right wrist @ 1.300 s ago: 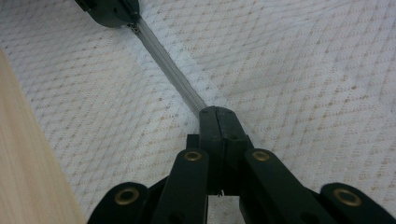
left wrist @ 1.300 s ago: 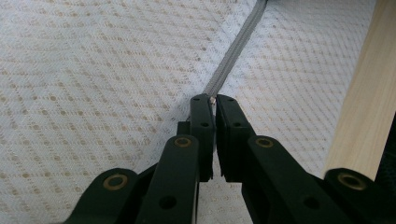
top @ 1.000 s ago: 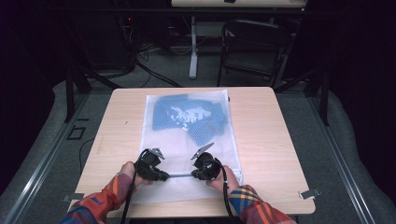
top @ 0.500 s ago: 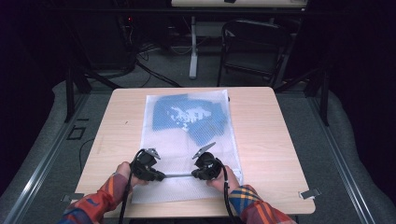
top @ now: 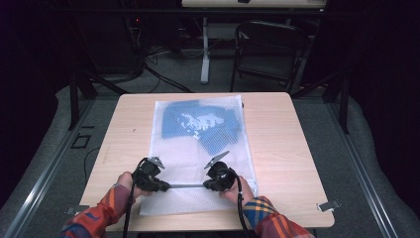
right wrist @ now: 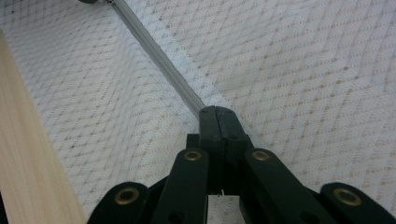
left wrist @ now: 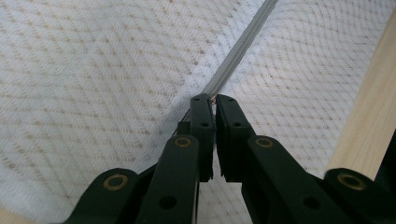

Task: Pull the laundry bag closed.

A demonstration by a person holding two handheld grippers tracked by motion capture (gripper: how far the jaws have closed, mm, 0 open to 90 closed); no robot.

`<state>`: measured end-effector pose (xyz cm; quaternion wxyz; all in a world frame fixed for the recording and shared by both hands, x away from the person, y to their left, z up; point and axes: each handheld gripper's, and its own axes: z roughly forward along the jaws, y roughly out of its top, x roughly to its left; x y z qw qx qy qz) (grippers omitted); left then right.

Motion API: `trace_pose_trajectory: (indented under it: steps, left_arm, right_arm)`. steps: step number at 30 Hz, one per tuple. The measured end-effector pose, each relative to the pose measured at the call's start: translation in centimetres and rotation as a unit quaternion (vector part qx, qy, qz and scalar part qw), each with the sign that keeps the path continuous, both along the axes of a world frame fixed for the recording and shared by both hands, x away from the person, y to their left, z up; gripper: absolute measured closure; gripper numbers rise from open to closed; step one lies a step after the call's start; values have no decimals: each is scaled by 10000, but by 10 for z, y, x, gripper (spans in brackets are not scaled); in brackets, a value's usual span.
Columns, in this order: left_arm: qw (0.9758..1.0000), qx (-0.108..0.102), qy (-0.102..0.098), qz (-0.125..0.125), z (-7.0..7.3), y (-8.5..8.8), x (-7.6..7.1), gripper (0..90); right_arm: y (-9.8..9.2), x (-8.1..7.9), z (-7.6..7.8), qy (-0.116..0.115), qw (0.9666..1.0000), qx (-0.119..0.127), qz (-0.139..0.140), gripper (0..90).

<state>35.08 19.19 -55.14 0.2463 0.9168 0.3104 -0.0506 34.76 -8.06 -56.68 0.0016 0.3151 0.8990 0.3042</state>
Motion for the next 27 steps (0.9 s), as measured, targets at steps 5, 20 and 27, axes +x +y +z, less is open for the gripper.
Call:
trace_pose_trajectory:
  steps: [5, 20, 27]
  left_arm:
    - [9999, 55, 30, 107, 1, 9, -1, 862]
    - [9985, 63, 28, 549, 5, 48, -7, 862]
    - [9973, 65, 74, 729, 5, 62, -9, 862]
  right_arm:
    - [0, 0, 0, 7, 10000, -20, 7, 900]
    - [2, -1, 1, -79, 9999, -126, 58, 900]
    - [2, -1, 1, -75, 9999, -128, 59, 900]
